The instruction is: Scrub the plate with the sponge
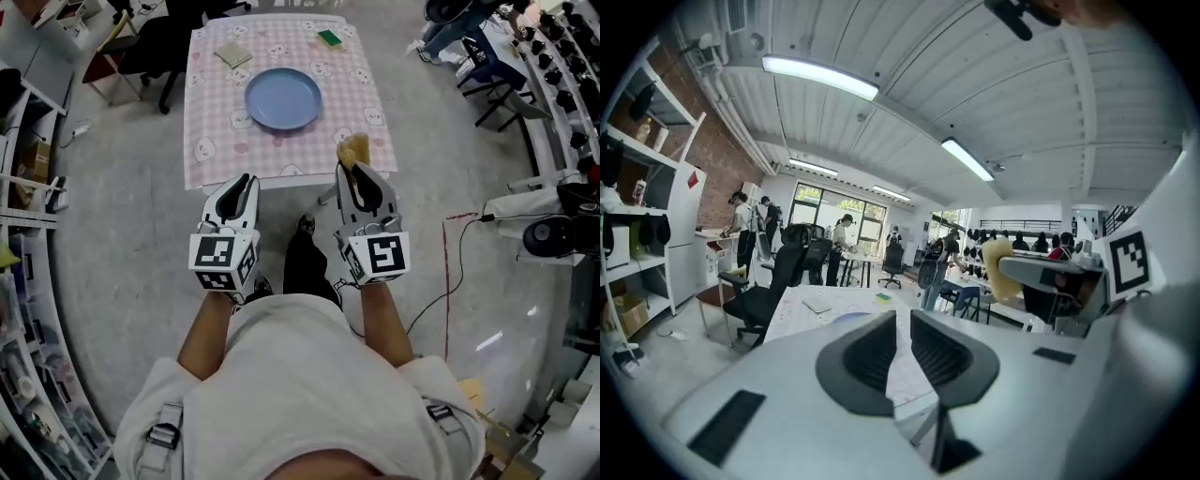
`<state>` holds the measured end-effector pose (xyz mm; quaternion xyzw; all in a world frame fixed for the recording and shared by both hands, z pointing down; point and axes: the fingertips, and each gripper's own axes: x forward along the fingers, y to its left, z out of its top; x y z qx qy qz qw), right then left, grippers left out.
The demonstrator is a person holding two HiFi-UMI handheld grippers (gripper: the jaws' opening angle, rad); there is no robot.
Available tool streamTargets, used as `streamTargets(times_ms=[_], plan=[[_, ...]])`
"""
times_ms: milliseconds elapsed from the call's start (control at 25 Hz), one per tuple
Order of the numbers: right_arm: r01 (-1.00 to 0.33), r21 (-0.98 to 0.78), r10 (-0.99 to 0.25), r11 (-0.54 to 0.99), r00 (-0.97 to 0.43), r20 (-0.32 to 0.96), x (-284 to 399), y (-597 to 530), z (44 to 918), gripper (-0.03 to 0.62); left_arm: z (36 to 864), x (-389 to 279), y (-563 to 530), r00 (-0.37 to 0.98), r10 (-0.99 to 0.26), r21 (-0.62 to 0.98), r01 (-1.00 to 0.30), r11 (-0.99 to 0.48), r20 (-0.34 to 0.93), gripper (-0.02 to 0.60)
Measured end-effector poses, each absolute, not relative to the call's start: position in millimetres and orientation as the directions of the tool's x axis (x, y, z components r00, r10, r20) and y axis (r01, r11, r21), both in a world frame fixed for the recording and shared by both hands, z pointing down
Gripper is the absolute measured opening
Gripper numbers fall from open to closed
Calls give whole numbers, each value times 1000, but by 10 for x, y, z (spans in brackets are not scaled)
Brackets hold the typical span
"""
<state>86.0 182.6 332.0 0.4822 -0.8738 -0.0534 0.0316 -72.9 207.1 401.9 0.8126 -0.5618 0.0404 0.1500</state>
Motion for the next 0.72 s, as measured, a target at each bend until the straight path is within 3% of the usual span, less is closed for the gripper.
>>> streamTargets(times_ms=[400, 720], plan=[[-740, 68, -743, 669, -668, 50, 1001, 35, 3565, 44, 4437, -736, 510, 206, -897, 143, -976, -162, 392, 58], [-654, -26, -643, 756, -748, 165, 952, -765, 4117, 44, 5036, -888, 9, 102, -830, 200, -980, 12, 548, 58]])
